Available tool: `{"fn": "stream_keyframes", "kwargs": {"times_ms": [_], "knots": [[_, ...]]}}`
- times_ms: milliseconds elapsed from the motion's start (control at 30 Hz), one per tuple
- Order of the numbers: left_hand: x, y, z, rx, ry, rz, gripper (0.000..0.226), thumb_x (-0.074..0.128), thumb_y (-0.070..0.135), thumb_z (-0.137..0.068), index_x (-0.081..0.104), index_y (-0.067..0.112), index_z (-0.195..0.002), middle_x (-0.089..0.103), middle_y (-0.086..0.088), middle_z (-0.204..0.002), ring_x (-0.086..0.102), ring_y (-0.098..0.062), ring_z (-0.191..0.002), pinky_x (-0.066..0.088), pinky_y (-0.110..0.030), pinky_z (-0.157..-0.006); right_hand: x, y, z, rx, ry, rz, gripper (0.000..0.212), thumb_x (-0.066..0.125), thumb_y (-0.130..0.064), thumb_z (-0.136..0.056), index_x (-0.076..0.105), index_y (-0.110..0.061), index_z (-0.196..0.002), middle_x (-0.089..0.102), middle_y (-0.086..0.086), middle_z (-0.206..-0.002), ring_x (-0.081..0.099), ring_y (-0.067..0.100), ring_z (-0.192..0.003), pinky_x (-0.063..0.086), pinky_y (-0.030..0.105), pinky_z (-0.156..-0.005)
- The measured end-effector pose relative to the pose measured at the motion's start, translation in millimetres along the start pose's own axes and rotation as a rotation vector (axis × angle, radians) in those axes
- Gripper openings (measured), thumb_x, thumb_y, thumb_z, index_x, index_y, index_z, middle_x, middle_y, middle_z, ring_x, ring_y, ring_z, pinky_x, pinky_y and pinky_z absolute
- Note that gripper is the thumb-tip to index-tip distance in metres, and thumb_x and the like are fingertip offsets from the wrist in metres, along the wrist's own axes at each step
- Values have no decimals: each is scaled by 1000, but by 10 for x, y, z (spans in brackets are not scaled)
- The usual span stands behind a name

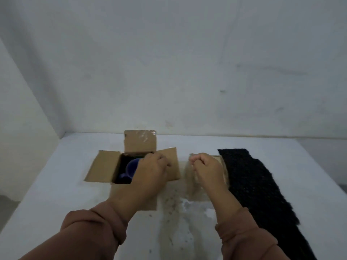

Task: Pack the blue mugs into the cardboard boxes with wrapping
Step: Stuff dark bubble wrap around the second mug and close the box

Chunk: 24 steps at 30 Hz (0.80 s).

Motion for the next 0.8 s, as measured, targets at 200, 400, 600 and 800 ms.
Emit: {"fn": "stream_keyframes", "kwargs": {"times_ms": [200,400,600,800], "knots": [[614,1160,-14,214,-135,242,28,45,10,-88,70,9,-100,65,-9,-104,57,-25,-97,46,-33,-85,-960,932,3,194,127,310,19,47,-13,-90,64,-12,-80,67,8,-90,54,20,-76,40,28,-60],[1412,1755,157,143,-506,265,33,43,10,-95,60,11,-124,56,-10,-127,52,-21,-115,35,-19,-93,-1157,1963,157,295,-325,782,43,58,-28,-88,51,-14,-127,43,9,-130,43,25,-120,42,27,-93],[1866,1776,170,-398,-735,419,31,48,14,-95,57,12,-124,55,-8,-129,54,-19,-112,40,-18,-82,-1246,2103,138,123,-227,746,20,47,-10,-90,66,-7,-96,44,2,-98,50,25,-106,41,26,-76],[2051,1890,64,-1008,-613,925,57,58,43,-90,50,5,-130,56,-11,-128,56,-27,-113,46,-32,-86,-1425,2103,55,177,-231,406,28,51,-8,-89,54,-21,-64,50,3,-94,56,23,-93,44,26,-78]]}}
Point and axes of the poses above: each hand's wrist, its own z-axis away from the middle knuckle, its own x-axis out of the palm, y = z × x, the point moved 4 cm from there along -z, towards the middle knuckle
